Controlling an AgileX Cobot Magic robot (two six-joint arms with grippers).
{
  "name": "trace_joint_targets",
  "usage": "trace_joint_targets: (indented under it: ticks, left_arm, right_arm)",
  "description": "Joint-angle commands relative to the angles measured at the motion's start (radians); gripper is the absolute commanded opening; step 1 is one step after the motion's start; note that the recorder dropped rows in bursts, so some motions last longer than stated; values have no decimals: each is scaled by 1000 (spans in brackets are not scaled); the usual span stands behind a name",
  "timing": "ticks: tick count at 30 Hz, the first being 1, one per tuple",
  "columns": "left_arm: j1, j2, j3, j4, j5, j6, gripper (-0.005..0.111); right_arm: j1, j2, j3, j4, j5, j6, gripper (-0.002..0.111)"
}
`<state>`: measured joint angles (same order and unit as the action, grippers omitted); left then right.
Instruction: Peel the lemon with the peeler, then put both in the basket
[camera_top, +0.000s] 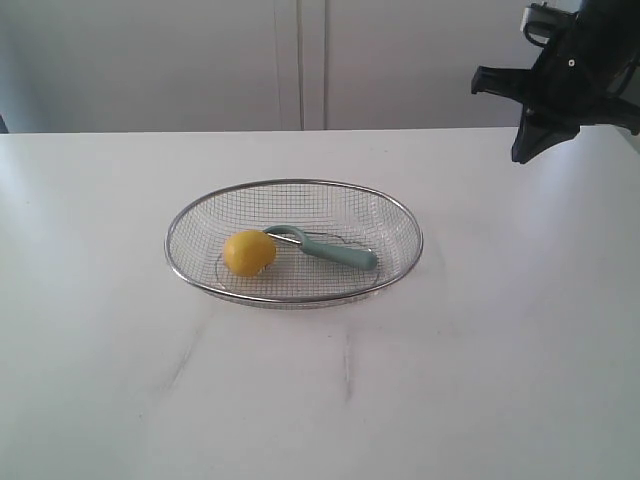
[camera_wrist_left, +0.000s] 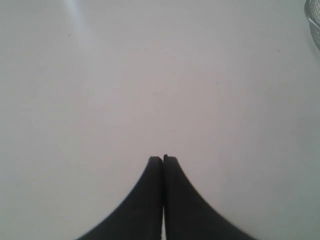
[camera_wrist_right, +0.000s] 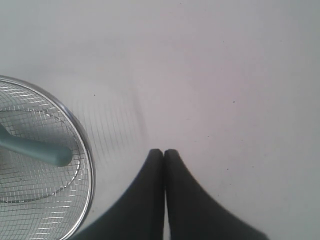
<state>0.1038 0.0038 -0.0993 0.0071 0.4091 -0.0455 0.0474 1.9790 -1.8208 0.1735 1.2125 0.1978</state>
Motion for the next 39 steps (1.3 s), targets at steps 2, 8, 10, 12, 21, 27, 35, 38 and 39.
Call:
trace_joint_targets:
  ticks: [2,8,10,12,21,27,35,38,39]
  left_arm:
    - [3,-4,40,0,-15,-1,0]
    - [3,-4,98,-7,-52,-1,0]
    - [3,-4,99,-7,-54,-1,0]
    - [3,-4,99,-7,-58,-1,0]
    - [3,-4,99,-7,-59,-1,0]
    - [3,-4,99,-7,-59,-1,0]
    - [3,-4,99,-7,-59,-1,0]
    - [3,-4,99,-7,-62,-1,0]
    - [3,-4,99,-7,-62,-1,0]
  right_arm:
    - [-7,-11,-4,-6,-12,1,0]
    - [-7,-11,-4,-6,-13,1,0]
    - [-7,-11,-4,-6,-13,1,0]
    - [-7,-11,-4,-6,-13,1,0]
    - [-7,-11,-4,-6,-13,1,0]
    - [-7,-11,-4,-6,-13,1,0]
    - [-7,-11,-4,-6,-13,1,0]
    - [-7,-11,-4,-6,-13,1,0]
    - [-7,-11,-4,-6,-13,1,0]
